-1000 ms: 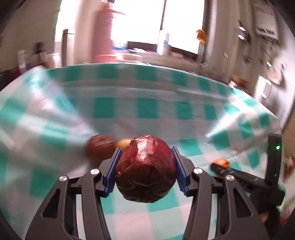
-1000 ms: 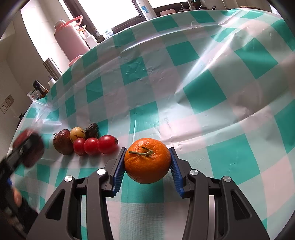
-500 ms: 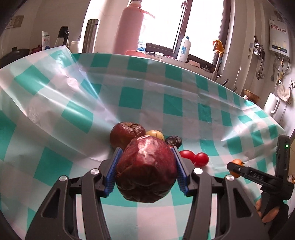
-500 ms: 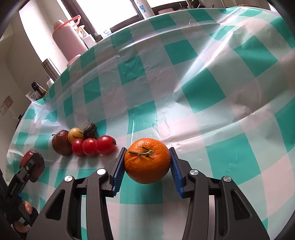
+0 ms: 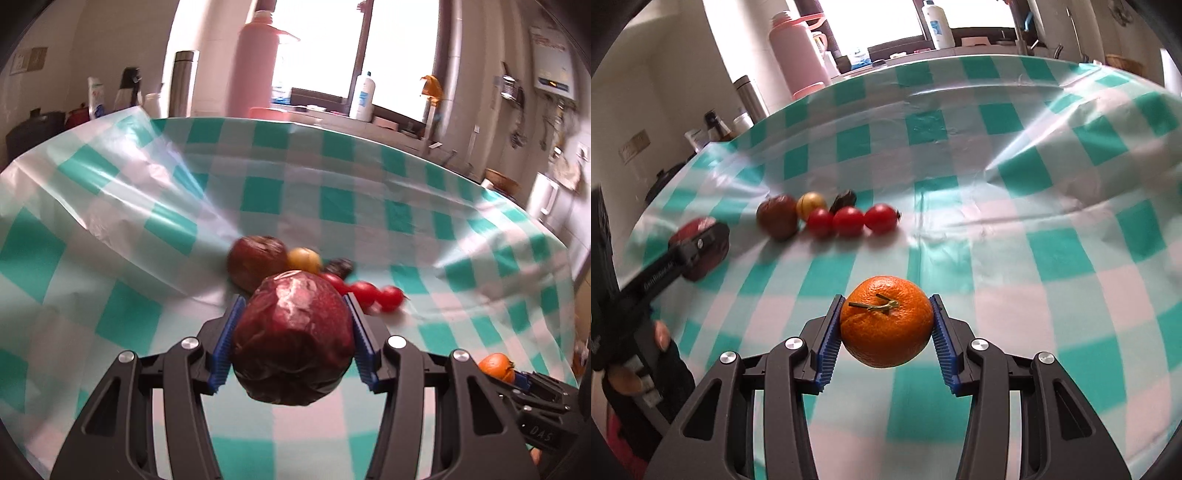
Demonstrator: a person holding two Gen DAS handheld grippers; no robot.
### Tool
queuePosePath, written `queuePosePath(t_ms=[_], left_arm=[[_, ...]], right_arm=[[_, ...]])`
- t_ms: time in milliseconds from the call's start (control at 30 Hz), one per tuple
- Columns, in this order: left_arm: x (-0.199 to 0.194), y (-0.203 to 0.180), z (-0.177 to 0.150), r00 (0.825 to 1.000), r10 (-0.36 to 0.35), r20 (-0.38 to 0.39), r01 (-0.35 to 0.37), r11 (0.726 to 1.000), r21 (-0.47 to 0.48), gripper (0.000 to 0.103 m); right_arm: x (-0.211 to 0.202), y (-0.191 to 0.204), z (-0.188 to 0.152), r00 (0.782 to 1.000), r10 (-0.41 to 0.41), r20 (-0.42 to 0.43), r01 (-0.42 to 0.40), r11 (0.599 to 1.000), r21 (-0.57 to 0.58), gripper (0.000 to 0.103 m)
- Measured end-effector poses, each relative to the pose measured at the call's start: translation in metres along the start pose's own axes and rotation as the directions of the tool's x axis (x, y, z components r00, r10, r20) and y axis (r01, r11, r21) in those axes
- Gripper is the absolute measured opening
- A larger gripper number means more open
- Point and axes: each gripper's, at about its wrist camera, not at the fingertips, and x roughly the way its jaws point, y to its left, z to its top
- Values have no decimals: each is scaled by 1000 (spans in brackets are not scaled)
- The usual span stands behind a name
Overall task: Organize fruits
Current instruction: 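Carry the orange and dark red fruit off the table toward the white box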
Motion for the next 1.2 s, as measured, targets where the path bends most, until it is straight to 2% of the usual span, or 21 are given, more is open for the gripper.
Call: queuePosePath(t_ms=[167, 400, 567, 733, 867, 967, 1133, 1200], left_arm=[[-8, -26, -22, 995, -81, -64, 83, 996, 33, 54], [-11, -74, -53, 976, -165, -141, 181, 977, 115, 54], [-18, -107, -68, 961, -213, -177, 244, 954, 175, 54], [-30, -140, -79, 946, -253, -202, 300, 920, 252, 54], [-44, -169, -89, 932, -290, -215, 348, 881, 321, 54], [-54, -195, -97, 914, -333, -234, 400, 841, 365, 54], [-72, -239, -116, 877, -390, -282, 479, 758, 443, 54], [-78, -256, -125, 856, -413, -310, 516, 721, 463, 54]], right_arm=[[-29, -24, -22, 1000, -8, 18, 7, 999, 42, 45], [-75, -74, -50, 996, -64, 56, 56, 990, 128, 45], [-100, -96, -67, 991, -96, 88, 82, 985, 151, 45], [-127, -120, -93, 982, -144, 124, 121, 977, 174, 45], [-150, -138, -113, 973, -175, 152, 143, 970, 199, 45], [-165, -154, -128, 964, -221, 145, 185, 957, 223, 45], [-186, -182, -157, 954, -272, 127, 227, 930, 288, 45], [-192, -191, -170, 949, -294, 111, 249, 920, 304, 45]])
